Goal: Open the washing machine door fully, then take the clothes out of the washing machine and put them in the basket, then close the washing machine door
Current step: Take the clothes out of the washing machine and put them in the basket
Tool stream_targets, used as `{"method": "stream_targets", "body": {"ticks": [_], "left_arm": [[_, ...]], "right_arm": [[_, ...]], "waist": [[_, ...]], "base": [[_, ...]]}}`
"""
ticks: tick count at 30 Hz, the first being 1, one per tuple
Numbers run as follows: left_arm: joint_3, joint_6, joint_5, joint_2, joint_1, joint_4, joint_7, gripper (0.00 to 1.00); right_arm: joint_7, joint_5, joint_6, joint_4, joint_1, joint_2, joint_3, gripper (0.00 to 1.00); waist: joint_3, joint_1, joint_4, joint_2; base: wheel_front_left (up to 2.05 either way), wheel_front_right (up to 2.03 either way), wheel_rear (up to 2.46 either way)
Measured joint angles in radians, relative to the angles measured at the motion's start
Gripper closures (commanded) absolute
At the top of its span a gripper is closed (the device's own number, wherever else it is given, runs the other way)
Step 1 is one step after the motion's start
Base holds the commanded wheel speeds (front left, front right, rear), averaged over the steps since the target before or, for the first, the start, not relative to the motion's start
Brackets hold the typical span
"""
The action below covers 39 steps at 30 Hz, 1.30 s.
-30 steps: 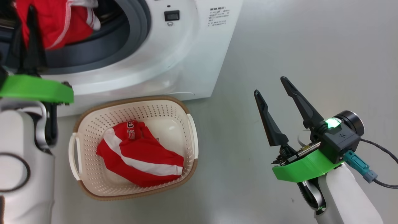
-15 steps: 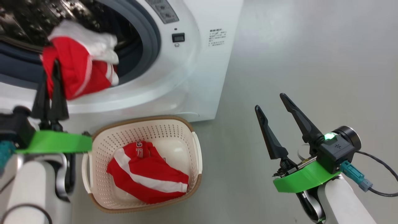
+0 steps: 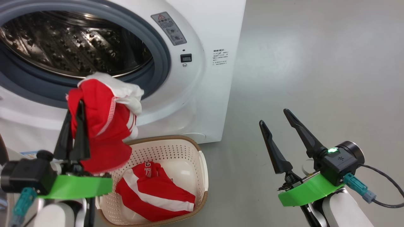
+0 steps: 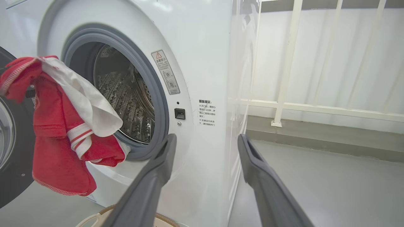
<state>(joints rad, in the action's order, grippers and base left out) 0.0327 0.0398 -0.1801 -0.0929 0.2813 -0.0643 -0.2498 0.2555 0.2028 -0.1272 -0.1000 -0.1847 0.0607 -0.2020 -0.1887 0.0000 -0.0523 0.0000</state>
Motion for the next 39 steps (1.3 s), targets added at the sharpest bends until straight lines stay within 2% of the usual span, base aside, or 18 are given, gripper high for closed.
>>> {"method": "stream_targets", "body": {"ticks": [6,13,23,39], "left_arm": [[-0.029,-0.014,-0.020,0.017,-0.060,0.066,0.028,1.00],[-0.063,-0.023,-0.043,0.032,-0.094,0.040,0.036,1.00],[-0.073,-0.029,-0.119,0.044,-0.078,-0.167,0.052,1.00],[-0.084,0.005,-0.225,0.051,0.137,-0.600,0.074,1.00]], "right_arm": [[0.000,0.009,0.000,0.005,0.000,0.001,0.001,0.00],[0.000,0.009,0.000,0.010,0.000,0.001,0.001,0.00],[0.000,0.009,0.000,0.016,-0.004,0.000,-0.002,0.00],[0.000,0.009,0.000,0.031,-0.031,-0.003,-0.003,0.00]], "waist": [[-0.001,0.0000,-0.004,0.0000],[-0.028,0.0000,-0.007,0.0000],[-0.082,0.0000,-0.016,0.0000],[-0.188,0.0000,-0.035,0.0000]], "base": [[0.00,0.00,0.00],[0.00,0.00,0.00],[0.00,0.00,0.00],[0.00,0.00,0.00]]}}
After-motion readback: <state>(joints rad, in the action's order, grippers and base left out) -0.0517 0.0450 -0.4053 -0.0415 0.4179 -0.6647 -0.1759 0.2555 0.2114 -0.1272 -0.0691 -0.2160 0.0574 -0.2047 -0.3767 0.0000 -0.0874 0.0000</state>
